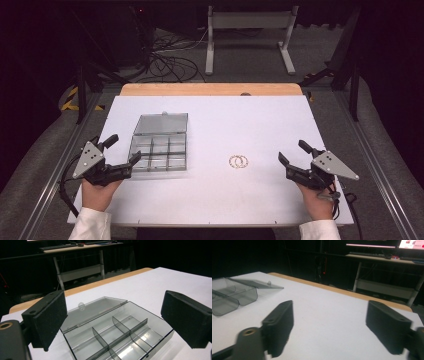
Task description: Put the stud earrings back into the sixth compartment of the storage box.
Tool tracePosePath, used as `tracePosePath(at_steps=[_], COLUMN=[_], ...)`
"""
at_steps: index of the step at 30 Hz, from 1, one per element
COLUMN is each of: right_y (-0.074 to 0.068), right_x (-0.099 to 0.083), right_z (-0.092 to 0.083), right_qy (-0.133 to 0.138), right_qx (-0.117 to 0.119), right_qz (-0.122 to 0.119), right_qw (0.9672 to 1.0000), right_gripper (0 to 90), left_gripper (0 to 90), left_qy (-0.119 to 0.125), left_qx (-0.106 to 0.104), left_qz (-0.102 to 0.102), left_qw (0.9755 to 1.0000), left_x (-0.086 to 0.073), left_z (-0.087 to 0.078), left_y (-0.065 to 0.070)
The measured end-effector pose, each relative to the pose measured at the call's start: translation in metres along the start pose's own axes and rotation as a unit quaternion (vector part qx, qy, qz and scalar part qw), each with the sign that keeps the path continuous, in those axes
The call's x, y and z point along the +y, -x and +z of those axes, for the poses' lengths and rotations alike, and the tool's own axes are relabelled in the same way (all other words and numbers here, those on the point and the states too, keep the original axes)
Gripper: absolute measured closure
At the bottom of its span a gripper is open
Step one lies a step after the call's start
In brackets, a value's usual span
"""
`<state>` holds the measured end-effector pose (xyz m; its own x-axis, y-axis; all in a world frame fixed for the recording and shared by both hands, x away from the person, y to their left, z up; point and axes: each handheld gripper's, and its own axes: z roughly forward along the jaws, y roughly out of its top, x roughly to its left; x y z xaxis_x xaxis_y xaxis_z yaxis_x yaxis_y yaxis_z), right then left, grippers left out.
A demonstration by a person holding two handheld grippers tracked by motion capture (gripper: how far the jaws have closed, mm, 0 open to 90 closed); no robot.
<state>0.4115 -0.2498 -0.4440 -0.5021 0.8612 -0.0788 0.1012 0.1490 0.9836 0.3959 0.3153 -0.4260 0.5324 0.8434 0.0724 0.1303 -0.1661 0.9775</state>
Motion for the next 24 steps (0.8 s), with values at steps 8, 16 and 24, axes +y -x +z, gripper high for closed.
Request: tracePosePath(at_steps=[8, 16, 24], right_y=[-0.012, -0.026, -0.043], right_x=[0.003, 0.007, 0.009], right_z=[0.013, 0.031, 0.051], right_qy=[-0.035, -0.064, -0.098], right_qx=[0.01, 0.025, 0.042], right_qz=[-0.007, -0.009, -0.018], right_qw=[0.9993, 0.9976, 0.9941], right_gripper=[35.1, 37.6, 40.8], left_gripper=[7.4, 7.5, 7.7], left_qy=[-0.004, -0.006, -0.007], left_qx=[-0.001, 0.002, 0.003], left_qz=[0.001, 0.003, 0.001], left_qw=[1.0, 1.0, 1.0], left_x=[-0.001, -0.002, -0.003], left_z=[0.0, -0.001, -0.002], left_y=[0.0, -0.001, -0.002])
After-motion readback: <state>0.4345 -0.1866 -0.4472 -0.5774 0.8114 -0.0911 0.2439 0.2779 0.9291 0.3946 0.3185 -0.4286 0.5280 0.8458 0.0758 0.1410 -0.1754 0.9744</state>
